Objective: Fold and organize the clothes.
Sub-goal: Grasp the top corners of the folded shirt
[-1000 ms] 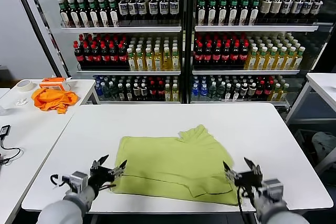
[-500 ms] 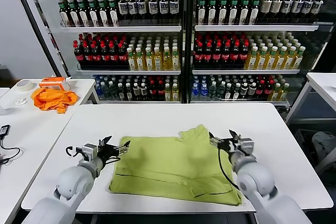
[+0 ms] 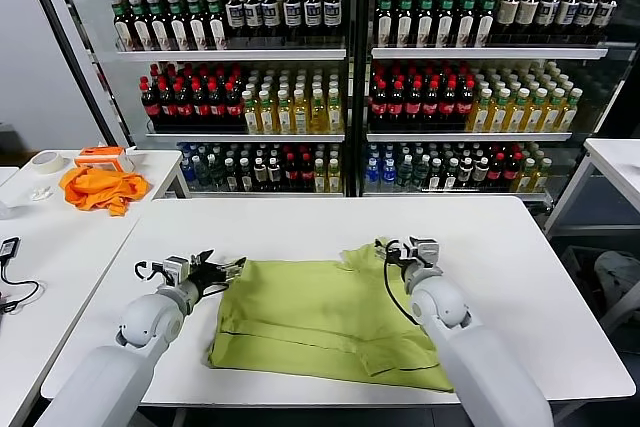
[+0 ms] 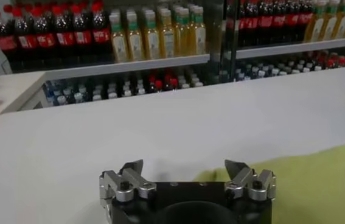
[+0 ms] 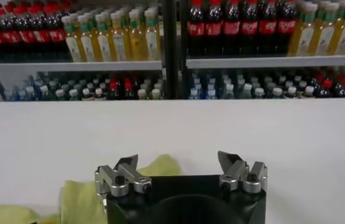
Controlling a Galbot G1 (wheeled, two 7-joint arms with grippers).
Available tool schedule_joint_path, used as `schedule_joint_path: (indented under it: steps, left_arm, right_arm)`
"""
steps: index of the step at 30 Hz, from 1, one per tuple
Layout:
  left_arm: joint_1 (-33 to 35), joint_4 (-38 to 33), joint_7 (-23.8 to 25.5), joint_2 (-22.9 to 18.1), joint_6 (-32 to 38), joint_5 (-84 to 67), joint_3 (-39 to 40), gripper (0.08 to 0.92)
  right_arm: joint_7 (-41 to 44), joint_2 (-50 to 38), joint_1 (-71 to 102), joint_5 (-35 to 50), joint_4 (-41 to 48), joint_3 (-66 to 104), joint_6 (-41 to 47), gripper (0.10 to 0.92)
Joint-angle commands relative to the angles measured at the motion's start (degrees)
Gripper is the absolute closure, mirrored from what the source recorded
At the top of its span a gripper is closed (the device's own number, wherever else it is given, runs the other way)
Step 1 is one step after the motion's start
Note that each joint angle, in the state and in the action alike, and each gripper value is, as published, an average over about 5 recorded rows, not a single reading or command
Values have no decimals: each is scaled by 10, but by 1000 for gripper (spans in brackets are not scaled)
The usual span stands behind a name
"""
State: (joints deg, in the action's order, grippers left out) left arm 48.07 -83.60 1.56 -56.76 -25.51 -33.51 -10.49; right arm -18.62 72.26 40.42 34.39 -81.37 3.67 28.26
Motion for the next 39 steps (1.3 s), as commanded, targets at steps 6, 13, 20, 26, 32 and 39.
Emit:
schedule_joint_path:
  steps: [6, 13, 20, 26, 32, 39]
  left_arm:
    - [-12, 29, 19, -4, 3, -21, 9, 177]
    - [4, 19, 34, -7, 6, -25, 4, 276]
    - [13, 15, 35, -11, 8, -26, -1, 475]
    - [25, 9, 36, -19, 10, -26, -8, 649]
    - [21, -2, 34, -17, 33, -41, -15, 822]
    - [51, -67, 23, 12, 47, -73, -22, 915]
  right_arm:
    - [2, 32, -24, -9, 56, -12, -11, 210]
    - [5, 37, -25, -3, 63, -9, -6, 387]
    - [0, 40, -26, -5, 66, -9, -7, 587]
    - [0, 39, -22, -7, 64, -9, -16, 760]
    - [4, 23, -15, -6, 20, -4, -33, 908]
    - [-17, -28, 34, 17, -130, 1, -9, 920]
